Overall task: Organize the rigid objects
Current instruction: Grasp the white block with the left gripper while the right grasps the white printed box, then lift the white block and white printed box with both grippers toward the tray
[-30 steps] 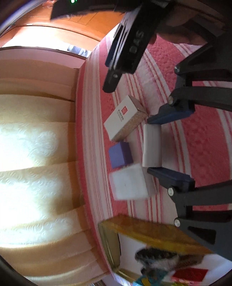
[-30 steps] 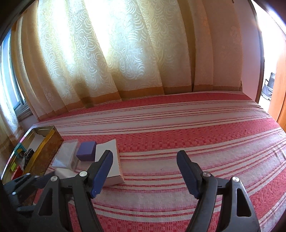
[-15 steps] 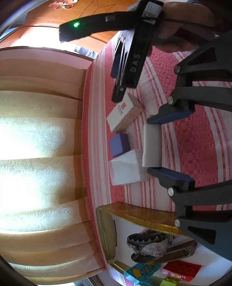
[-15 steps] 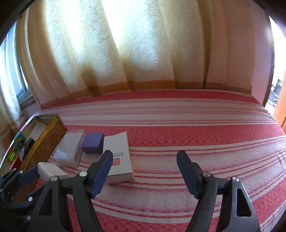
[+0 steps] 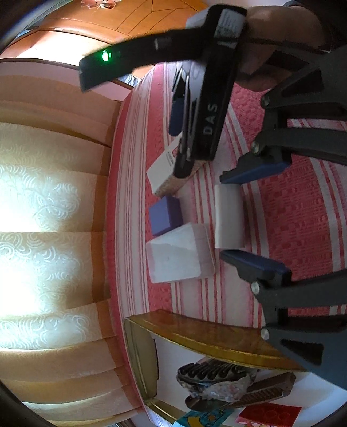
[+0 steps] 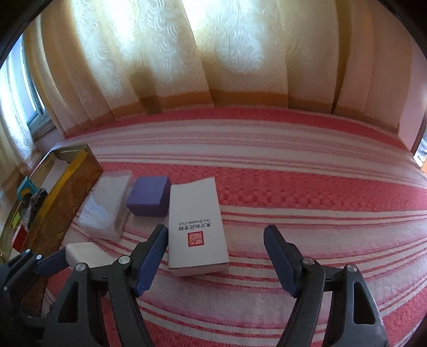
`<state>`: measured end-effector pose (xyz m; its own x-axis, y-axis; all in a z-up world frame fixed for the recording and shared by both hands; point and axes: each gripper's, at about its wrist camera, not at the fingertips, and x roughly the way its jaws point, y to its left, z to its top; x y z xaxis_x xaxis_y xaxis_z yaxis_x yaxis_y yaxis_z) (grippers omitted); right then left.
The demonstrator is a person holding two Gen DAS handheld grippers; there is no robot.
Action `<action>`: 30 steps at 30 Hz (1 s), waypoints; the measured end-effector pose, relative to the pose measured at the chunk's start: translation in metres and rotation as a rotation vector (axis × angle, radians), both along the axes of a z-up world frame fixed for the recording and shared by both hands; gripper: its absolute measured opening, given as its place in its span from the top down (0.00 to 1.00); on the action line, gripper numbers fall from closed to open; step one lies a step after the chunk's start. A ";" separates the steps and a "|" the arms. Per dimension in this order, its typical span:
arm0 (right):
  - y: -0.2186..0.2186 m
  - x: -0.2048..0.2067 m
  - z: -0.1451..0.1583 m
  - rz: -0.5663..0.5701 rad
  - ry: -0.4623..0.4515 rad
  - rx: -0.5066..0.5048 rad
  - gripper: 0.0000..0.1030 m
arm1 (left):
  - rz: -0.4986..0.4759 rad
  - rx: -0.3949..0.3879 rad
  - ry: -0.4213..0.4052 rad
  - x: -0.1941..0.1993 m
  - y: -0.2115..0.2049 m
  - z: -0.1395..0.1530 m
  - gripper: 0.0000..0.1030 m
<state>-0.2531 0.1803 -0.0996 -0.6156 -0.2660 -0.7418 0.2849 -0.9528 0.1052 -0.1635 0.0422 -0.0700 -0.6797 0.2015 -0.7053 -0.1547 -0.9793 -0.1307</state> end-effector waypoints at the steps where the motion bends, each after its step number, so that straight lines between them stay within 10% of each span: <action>1: 0.000 -0.003 -0.002 -0.002 -0.018 0.000 0.27 | 0.002 -0.002 -0.002 0.001 0.000 0.000 0.34; 3: 0.000 -0.004 -0.003 -0.003 -0.016 0.003 0.32 | 0.008 -0.009 0.004 0.003 0.001 0.001 0.32; 5: -0.002 -0.003 -0.003 0.007 -0.005 0.008 0.58 | 0.003 -0.013 0.018 0.005 0.003 0.003 0.29; 17: 0.022 0.056 0.019 -0.004 0.178 0.001 0.58 | -0.044 -0.088 0.036 0.024 0.015 0.003 0.01; 30: 0.020 0.066 0.022 0.009 0.207 0.007 0.58 | -0.023 -0.192 -0.054 0.010 0.027 -0.011 0.11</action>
